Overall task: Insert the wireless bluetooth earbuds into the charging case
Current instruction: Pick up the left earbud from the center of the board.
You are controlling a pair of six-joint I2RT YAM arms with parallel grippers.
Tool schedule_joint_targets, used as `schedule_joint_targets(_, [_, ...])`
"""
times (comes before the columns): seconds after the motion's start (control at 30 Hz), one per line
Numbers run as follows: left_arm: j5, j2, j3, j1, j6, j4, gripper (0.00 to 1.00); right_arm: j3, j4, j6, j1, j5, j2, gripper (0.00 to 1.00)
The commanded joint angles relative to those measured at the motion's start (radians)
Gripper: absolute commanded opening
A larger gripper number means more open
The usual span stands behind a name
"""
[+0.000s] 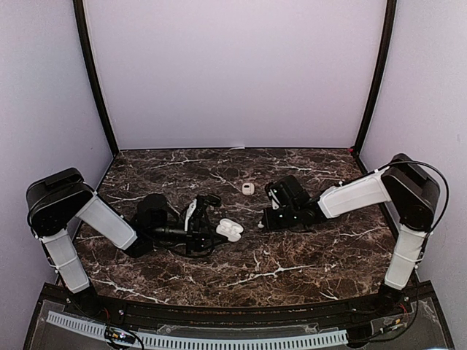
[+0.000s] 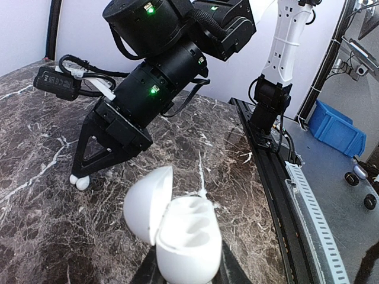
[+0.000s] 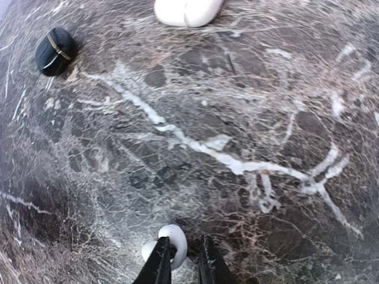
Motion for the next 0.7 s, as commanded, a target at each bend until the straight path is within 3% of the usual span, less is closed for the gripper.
schedule_joint_targets(0.0, [0.021,-0.016,0.002,0.000,0.009,-0.007,0.17,0.025,0.025,0.002,-0.003,-0.072,0.025,0.12])
schedule_joint_targets(0.23, [0.023,-0.015,0.003,0.000,0.011,-0.008,0.17,0.023,0.025,0.006,-0.003,-0.091,0.025,0.05])
schedule_joint_targets(0.67, [0.024,-0.031,-0.016,0.000,0.022,0.020,0.17,-0.017,0.063,-0.042,-0.003,-0.103,-0.073,0.00])
